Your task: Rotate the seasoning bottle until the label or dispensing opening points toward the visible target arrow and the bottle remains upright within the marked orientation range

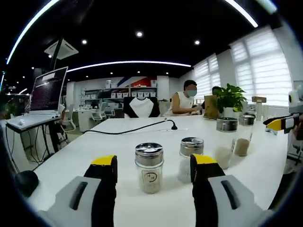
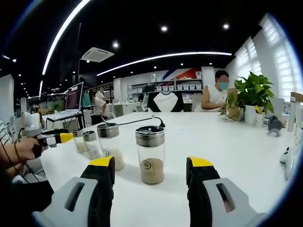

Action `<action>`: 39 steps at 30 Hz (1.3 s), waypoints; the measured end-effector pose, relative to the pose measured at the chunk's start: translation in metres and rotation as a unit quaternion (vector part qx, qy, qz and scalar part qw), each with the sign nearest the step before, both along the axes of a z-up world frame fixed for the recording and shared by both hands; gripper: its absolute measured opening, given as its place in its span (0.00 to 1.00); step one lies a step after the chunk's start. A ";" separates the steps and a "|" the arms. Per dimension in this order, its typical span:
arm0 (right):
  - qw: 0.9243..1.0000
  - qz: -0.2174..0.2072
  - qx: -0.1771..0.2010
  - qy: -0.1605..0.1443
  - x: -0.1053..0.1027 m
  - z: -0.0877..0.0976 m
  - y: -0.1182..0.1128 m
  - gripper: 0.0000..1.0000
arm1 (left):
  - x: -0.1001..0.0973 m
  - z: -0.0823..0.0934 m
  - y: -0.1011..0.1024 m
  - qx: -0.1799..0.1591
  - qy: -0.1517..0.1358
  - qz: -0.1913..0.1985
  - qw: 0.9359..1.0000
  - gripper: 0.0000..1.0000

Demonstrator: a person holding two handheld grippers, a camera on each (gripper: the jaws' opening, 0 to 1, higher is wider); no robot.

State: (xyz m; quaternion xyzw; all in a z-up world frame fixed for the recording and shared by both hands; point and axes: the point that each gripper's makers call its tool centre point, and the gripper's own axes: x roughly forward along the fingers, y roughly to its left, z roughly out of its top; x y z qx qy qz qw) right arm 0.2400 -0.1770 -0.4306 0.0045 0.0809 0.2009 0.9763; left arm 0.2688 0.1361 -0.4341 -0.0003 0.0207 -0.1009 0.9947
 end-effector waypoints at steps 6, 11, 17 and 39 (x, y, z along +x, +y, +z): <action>1.000 0.009 -0.015 -0.015 -0.004 -0.004 0.005 0.67 | -0.013 0.012 0.010 0.008 -0.023 0.032 0.999 0.81; 0.999 0.009 -0.030 -0.029 -0.009 -0.008 0.010 0.70 | -0.025 0.011 0.013 -0.005 -0.028 0.040 0.999 0.99; 0.998 -0.008 -0.024 -0.059 -0.010 -0.010 0.004 0.81 | -0.042 0.013 0.002 0.029 -0.056 0.022 0.998 1.00; 0.998 -0.035 0.016 -0.047 -0.014 -0.023 -0.009 0.99 | -0.057 0.007 -0.026 -0.007 -0.075 -0.024 0.997 1.00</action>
